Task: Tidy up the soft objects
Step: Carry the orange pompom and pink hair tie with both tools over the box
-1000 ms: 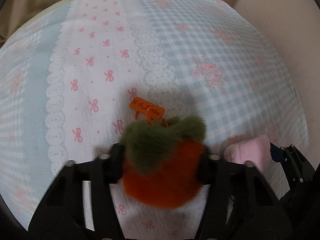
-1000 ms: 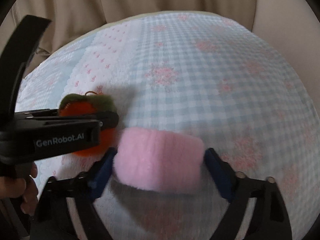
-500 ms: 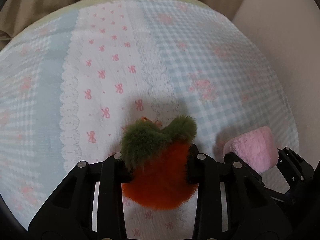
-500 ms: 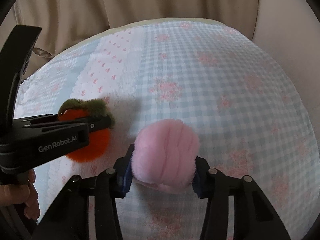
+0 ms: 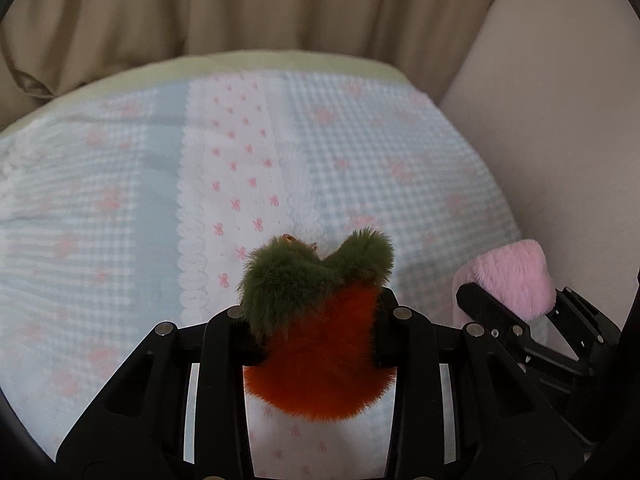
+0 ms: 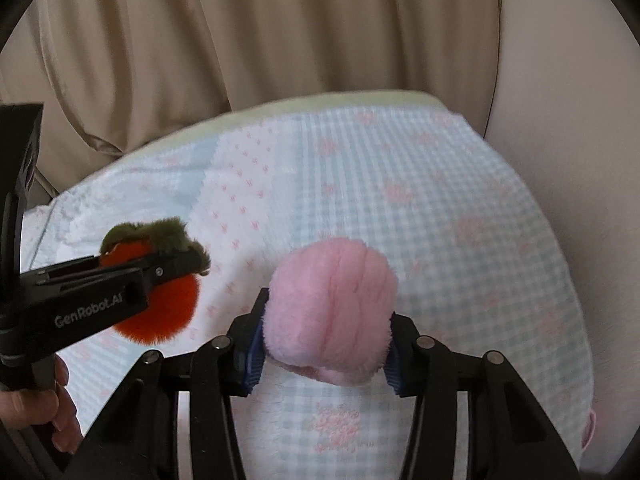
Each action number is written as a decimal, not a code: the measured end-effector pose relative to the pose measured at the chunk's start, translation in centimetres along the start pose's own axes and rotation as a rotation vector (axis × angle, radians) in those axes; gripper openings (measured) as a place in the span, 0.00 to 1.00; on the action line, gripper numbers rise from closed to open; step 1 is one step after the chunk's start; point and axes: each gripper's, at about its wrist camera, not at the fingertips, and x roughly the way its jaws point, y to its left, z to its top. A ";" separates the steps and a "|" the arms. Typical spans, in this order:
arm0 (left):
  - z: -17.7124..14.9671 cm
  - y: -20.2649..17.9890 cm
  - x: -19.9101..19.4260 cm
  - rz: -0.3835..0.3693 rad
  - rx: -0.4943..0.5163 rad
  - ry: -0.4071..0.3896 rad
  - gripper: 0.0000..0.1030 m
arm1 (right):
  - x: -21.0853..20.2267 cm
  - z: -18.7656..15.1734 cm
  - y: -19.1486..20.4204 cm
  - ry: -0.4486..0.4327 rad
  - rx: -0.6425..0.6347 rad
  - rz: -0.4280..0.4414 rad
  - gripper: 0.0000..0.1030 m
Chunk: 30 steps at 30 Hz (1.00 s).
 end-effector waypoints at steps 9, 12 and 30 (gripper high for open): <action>-1.0 -0.4 -11.1 0.024 -0.046 -0.069 0.29 | -8.8 2.2 2.2 -0.045 -0.044 0.026 0.43; -2.2 0.3 -15.1 0.040 -0.070 -0.092 0.29 | -11.9 2.2 3.4 -0.052 -0.065 0.037 0.43; -16.1 8.2 -29.2 0.075 -0.134 -0.071 0.29 | -23.1 -7.3 14.3 0.028 -0.082 0.105 0.43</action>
